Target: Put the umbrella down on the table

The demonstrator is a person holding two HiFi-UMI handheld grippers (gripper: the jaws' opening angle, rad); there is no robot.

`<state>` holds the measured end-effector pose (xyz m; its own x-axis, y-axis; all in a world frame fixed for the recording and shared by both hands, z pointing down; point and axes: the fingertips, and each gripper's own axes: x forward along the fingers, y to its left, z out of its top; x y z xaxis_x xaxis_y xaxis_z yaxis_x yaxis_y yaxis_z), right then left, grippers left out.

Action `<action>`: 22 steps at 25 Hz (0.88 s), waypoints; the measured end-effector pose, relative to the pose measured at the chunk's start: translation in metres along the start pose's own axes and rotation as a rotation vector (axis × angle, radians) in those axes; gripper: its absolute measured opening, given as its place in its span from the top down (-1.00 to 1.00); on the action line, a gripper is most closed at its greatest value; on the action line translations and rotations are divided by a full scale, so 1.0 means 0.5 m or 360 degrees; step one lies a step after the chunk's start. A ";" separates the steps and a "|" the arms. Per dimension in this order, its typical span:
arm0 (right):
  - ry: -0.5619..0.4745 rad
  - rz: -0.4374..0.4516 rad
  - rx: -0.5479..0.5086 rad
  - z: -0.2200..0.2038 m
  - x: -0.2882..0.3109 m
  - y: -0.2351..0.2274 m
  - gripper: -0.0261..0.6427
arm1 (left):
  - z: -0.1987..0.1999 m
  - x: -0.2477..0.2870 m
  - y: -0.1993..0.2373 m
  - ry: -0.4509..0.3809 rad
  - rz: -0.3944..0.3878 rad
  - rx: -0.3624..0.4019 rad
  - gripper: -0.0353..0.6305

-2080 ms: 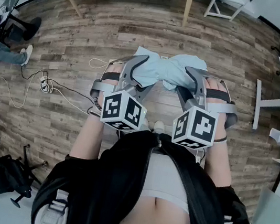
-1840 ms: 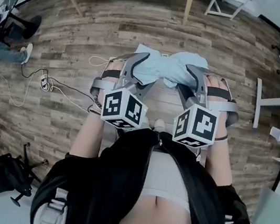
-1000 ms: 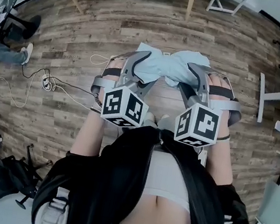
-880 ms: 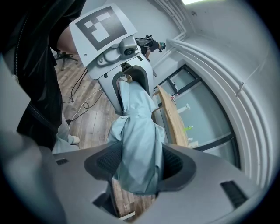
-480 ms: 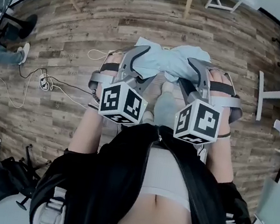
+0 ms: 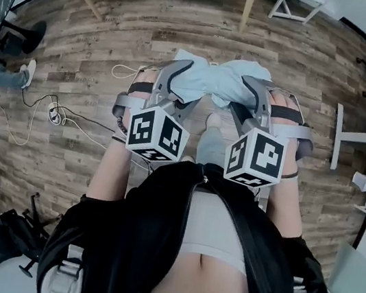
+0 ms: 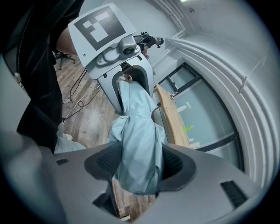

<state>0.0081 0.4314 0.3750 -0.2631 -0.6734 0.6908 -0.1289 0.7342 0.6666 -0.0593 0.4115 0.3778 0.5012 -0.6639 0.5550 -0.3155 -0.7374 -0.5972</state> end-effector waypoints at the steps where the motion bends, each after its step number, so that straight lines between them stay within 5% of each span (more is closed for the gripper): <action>1: -0.0002 0.0005 0.0000 -0.007 0.012 -0.015 0.12 | 0.002 0.015 0.013 0.0004 0.0001 0.0001 0.01; 22: -0.0039 0.0014 -0.0064 -0.154 0.210 -0.299 0.12 | 0.068 0.295 0.235 0.0020 0.0088 -0.0029 0.02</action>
<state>0.0733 0.2444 0.3693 -0.2875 -0.6645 0.6898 -0.0881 0.7355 0.6718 0.0050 0.2314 0.3698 0.4726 -0.7053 0.5285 -0.3571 -0.7015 -0.6168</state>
